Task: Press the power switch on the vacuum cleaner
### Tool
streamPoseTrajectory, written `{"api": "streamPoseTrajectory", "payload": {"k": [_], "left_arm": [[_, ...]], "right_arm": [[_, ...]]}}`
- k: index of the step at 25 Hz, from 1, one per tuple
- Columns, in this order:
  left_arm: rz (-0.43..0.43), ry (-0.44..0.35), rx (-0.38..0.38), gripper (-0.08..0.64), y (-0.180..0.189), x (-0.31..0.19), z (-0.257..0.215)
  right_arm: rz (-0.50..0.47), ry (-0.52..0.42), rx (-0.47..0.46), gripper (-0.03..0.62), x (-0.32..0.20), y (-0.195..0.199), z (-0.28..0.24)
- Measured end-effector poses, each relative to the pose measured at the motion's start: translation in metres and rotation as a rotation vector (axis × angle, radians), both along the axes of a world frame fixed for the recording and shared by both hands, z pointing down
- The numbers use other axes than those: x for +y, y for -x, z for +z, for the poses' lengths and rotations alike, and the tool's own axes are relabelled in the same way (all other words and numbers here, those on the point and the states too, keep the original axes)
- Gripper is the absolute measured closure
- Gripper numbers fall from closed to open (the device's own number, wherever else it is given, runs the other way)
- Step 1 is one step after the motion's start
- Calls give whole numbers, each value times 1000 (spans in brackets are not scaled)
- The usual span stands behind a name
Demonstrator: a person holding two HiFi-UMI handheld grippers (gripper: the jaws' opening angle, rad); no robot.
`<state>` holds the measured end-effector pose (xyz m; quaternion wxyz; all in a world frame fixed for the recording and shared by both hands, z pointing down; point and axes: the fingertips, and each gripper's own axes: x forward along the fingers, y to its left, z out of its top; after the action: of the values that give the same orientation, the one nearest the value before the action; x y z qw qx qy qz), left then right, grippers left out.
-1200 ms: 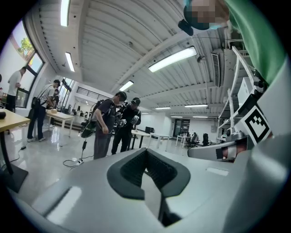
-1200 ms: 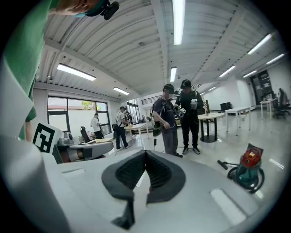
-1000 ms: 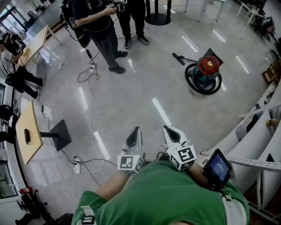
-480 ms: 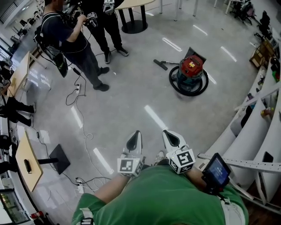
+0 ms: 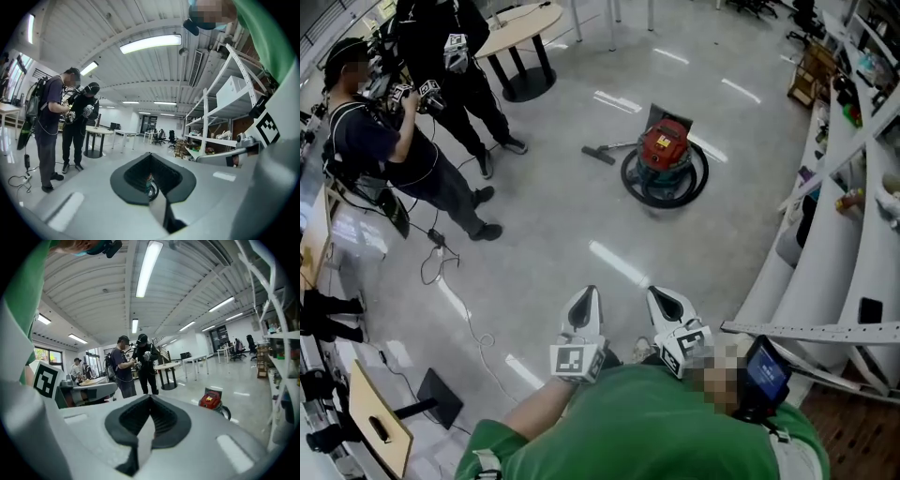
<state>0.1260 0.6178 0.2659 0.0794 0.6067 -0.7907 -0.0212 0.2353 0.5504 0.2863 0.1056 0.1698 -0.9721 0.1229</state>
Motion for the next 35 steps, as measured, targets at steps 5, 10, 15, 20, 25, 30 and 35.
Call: {"api": "streamPoseTrajectory", "payload": {"k": [5,10,15,20,25,30,35], "left_arm": [[111,3,10,554,28,-39,-6],[244,1,27,554,61,-70,-7],[326,13,47,554,99,-83,-4],[372,36,68,554,136,-90,1],[446,-8,62,554,139,-104,-1],[445,8,82,554,150,-121,1],[438,3,69,554,159,-154,8]], "right_arm": [[123,2,18,591,-28,20,-5],[251,-5,19,591,-47,47,-8],[350,-11,18,589,-51,77,-11],[436,-24,22,590,-55,107,-12],[498,-27,31,590,-65,106,-12],[534,-37,32,589,-81,108,-10],[557,-36,27,589,-116,109,-4]]}}
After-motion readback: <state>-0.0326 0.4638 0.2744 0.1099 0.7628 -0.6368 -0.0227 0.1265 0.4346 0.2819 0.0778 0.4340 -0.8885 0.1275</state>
